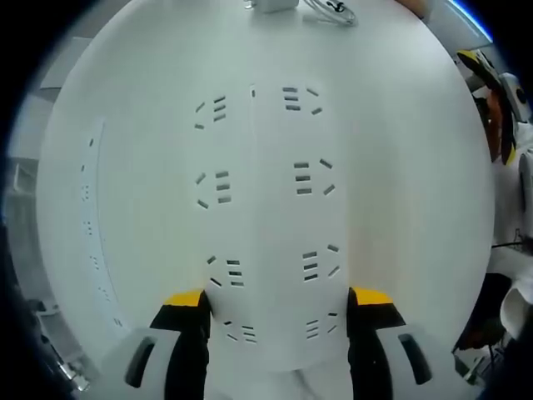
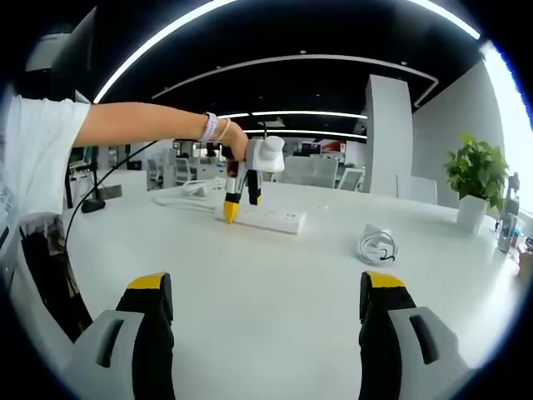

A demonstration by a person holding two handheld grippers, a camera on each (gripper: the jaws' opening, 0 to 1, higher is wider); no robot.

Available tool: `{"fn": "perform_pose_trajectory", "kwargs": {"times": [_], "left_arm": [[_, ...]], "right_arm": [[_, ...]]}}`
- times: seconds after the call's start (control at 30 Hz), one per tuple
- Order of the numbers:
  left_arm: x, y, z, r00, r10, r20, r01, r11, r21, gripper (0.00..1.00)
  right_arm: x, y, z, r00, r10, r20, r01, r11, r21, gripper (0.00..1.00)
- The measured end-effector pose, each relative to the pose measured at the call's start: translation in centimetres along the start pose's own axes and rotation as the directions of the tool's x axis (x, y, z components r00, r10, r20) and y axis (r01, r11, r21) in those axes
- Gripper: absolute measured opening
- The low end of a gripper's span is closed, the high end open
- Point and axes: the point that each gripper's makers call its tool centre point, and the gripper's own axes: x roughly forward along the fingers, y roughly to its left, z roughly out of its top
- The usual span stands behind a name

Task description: Straighten the power strip on the desk, plug the charger into it

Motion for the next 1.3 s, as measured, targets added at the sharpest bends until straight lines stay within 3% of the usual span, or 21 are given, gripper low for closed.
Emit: {"fn": "perform_pose_trajectory", "kwargs": {"times": [0.37,0.6,0.97,1.3], "left_arm": [[0.0,0.3,-0.2,1.000,0.006,-0.002,-0.006,0.999,-0.048,0.69],[0.0,1.2,-0.8,0.997,0.064,-0.039,-0.065,0.998,-0.021,0.89],[-0.5,1.1,-0.7,0.997,0.057,0.043,-0.053,0.995,-0.080,0.99],[-0.7,1.1,-0.2,0.994,0.044,0.103,-0.033,0.993,-0.114,0.99]], "right_arm": [[0.0,0.2,0.1,1.000,0.005,0.009,-0.005,1.000,0.005,0.92],[-0.3,-0.1,0.2,1.000,-0.003,0.015,0.002,1.000,0.008,0.92],[-0.1,0.4,0.2,1.000,0.010,0.017,-0.010,1.000,0.010,0.92],[-0.3,0.6,0.5,1.000,0.011,0.023,-0.011,1.000,0.006,0.92]]}}
